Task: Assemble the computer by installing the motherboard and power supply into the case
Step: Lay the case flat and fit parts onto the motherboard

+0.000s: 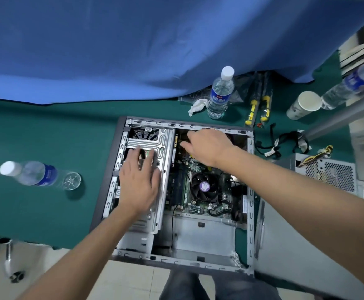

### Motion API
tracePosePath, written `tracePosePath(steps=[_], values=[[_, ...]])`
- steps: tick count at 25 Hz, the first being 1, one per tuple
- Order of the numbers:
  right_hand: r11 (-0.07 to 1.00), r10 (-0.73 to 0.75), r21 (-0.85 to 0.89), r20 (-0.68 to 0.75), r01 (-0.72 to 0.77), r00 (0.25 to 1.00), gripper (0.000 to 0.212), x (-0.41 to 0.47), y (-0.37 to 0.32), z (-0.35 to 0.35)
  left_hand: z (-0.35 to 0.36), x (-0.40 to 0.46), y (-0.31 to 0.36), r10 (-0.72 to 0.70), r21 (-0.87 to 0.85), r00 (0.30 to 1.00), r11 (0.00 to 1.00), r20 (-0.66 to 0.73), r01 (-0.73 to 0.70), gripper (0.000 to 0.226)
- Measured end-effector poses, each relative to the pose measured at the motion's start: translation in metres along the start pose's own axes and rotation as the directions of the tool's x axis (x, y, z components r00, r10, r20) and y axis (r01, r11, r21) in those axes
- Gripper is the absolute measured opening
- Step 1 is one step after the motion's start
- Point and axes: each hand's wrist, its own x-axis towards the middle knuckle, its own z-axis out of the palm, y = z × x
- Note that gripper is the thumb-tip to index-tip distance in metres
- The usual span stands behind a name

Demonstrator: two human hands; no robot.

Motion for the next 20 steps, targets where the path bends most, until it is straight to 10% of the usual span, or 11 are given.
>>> tracePosePath(steps=[4, 10, 15, 20], values=[[0.99, -0.037, 0.141, 0.208, 0.008, 0.977, 0.034, 0.009, -0.005, -0.024, 0.017, -0.011, -0.016, 0.061, 0.067, 0.998, 0.996, 0.001, -0.061, 0.056], [0.978, -0.029, -0.208, -0.094, 0.009, 0.995, 0.03, 0.004, -0.017, -0.01, 0.023, -0.005, -0.018, 0.076, 0.08, 0.996, 0.994, -0.043, -0.072, 0.055], [0.997, -0.074, -0.005, 0.136, 0.075, 0.988, 0.032, 0.013, -0.014, -0.026, 0.022, -0.008, -0.022, 0.068, 0.091, 0.997, 0.994, -0.043, -0.064, 0.055], [0.973, -0.107, -0.217, -0.137, 0.076, 0.985, 0.03, 0.0, -0.015, -0.008, 0.022, -0.004, -0.022, 0.081, 0.094, 0.995, 0.993, -0.063, -0.075, 0.055]])
